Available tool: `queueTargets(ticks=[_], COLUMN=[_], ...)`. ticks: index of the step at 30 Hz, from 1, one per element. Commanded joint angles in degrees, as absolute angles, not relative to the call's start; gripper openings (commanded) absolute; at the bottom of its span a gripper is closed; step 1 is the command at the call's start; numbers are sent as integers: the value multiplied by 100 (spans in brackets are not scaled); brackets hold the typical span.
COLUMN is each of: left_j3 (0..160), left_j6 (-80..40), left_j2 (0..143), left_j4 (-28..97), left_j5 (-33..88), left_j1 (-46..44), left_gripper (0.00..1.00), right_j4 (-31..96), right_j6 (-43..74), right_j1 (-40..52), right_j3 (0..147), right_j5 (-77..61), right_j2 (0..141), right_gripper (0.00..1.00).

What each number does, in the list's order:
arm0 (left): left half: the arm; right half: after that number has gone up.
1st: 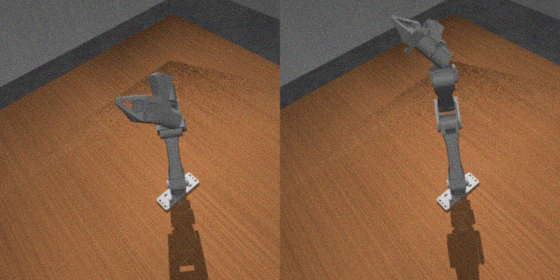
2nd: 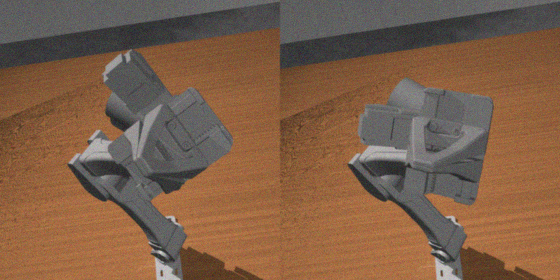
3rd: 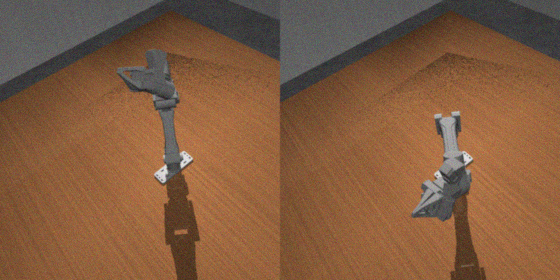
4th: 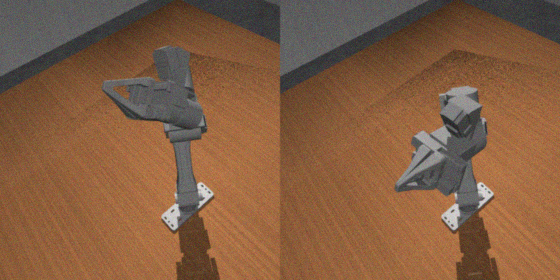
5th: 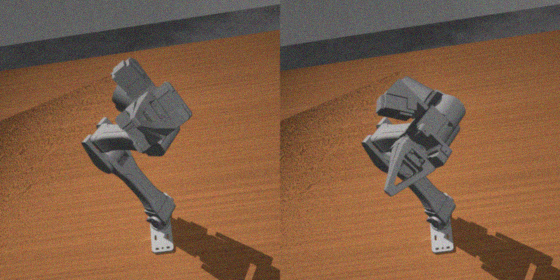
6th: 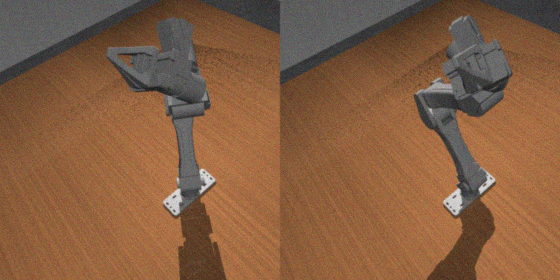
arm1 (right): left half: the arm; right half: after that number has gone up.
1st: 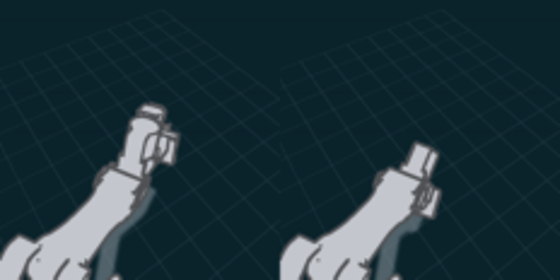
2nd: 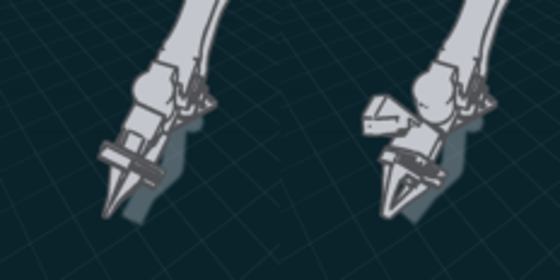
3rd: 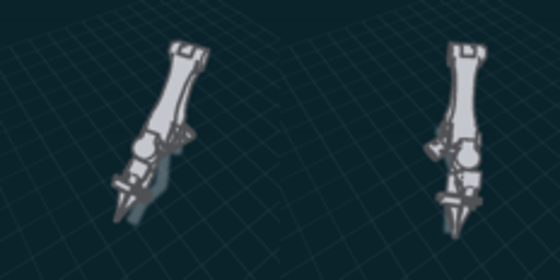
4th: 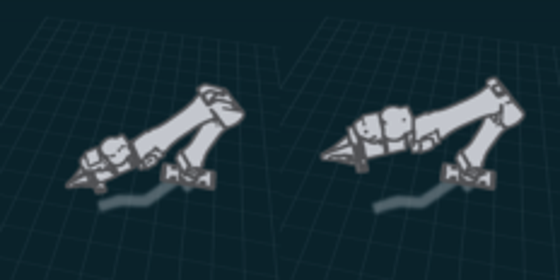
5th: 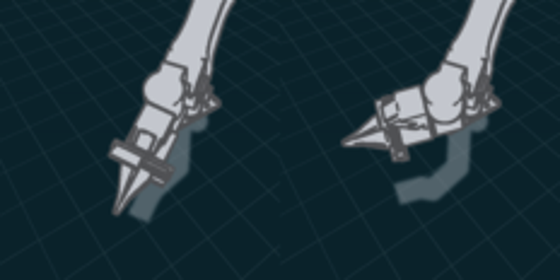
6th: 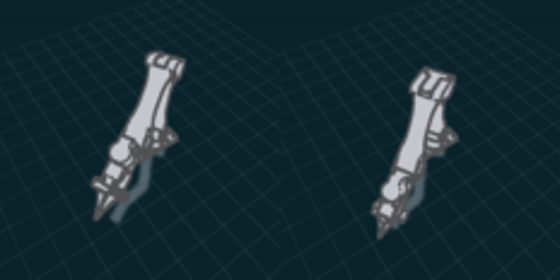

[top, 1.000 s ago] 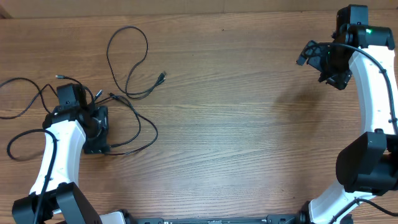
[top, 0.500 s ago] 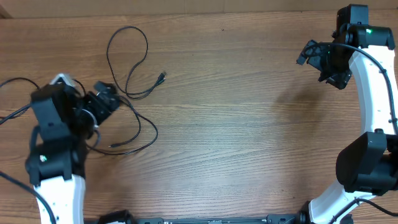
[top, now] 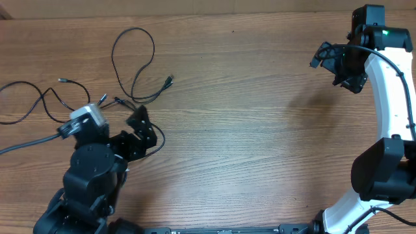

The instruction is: Untangle cables

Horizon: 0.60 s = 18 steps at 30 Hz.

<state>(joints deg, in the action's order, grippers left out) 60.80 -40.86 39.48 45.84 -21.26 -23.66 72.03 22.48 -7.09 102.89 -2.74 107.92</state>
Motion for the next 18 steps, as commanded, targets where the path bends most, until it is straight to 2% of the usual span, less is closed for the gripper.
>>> queueTargets(ticks=[1,4,10,13,18], left_j3=[6154,6154,6154,6088,5966], left_j6=[-4285,-4287,-4115,-4091,-3933], left_j2=[4010,4040,4075,4029,3968], left_j4=[4654,4676,5588,5546,5542], left_j5=[-2351,-2351,-2475,-2609,-1942], left_j1=[-2418,-2418,-2414,-2403,-1667], left_gripper=[100,100,100,99,100], right_j4=[7185,7185,7185,7185,7185], right_j6=[2272,2272,2272,2272,2272], right_j1=[-714,-714,-714,-714,-714], right_j3=[10313,10313,10313,10313,10313], right_j5=[-285,-283,-283,-283,-283], right_j2=[10759,10759,10759,10759,10759], right_gripper=[100,100,100,100,100])
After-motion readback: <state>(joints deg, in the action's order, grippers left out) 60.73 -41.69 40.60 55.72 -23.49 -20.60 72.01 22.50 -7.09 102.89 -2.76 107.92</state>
